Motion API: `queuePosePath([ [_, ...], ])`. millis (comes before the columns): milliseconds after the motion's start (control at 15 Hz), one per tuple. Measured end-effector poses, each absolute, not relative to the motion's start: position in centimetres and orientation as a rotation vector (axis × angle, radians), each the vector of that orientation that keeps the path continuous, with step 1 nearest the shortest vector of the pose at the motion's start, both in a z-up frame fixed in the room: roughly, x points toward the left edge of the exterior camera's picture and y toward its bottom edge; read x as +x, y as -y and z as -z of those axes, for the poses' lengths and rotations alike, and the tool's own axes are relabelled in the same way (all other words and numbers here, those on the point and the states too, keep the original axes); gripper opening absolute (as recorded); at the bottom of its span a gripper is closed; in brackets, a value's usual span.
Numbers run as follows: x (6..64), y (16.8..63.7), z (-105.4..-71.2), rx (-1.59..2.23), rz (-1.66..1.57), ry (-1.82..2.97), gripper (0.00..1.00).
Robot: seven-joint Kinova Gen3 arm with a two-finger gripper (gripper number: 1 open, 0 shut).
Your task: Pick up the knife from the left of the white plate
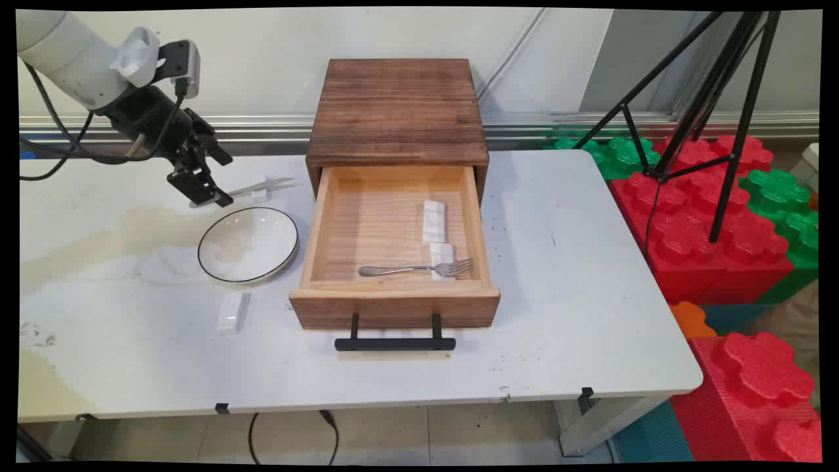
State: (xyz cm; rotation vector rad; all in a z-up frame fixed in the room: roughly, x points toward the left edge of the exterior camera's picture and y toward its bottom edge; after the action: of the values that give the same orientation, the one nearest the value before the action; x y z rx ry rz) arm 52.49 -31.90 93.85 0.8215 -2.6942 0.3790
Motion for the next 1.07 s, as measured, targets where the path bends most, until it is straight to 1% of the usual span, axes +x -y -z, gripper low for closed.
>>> queuePosePath([
  [467, 56.6, 35.3, -91.3, 0.899, -0.422, 2.727, 1.00],
  [1067, 59.6, 38.5, -87.7, 0.933, -0.419, 2.780, 1.00],
])
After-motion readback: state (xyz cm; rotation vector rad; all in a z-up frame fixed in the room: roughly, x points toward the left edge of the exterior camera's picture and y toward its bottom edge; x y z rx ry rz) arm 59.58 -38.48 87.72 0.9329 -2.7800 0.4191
